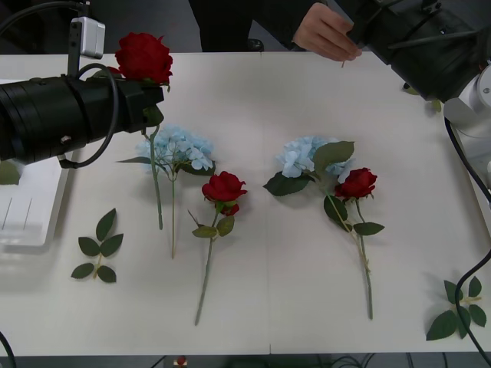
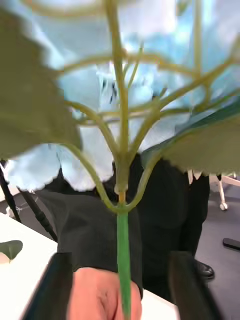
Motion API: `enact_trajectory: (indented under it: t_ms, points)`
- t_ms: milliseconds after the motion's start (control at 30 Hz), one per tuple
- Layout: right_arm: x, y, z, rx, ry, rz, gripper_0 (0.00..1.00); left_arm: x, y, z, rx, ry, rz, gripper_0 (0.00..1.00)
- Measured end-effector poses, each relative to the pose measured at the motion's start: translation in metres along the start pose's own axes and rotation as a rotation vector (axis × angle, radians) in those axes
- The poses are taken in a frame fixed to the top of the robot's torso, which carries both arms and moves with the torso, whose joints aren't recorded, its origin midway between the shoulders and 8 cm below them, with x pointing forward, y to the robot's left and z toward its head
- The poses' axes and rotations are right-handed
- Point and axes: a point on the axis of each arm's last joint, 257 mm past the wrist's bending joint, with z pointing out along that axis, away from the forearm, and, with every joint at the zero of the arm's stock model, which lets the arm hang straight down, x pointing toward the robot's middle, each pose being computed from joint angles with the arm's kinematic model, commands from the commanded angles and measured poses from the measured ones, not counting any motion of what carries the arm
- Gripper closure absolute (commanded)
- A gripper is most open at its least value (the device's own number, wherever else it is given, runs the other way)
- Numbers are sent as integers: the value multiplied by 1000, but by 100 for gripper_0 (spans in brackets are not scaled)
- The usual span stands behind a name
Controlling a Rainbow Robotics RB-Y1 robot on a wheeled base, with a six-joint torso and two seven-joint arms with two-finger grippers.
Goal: Place the red flowers into the right box and the blue flowers into the left box. If a person shows an open palm, hand one flower to the person first, then continue sorting.
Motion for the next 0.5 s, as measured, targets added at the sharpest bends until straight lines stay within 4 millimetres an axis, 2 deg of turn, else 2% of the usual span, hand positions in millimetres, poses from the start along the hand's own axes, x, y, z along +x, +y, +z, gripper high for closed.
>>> enact_trajectory:
  t_ms: [233, 367, 500]
  points:
    - [-1, 1, 0, -4, -4, -7, 0, 0, 0, 0, 1, 0, 0, 100]
    - [1, 9, -1, -35, 5, -4, 0, 0, -1, 0, 3, 0, -2, 100]
    - [3, 5, -12, -56, 22, -1, 0, 0, -1, 0, 4, 0, -2, 100]
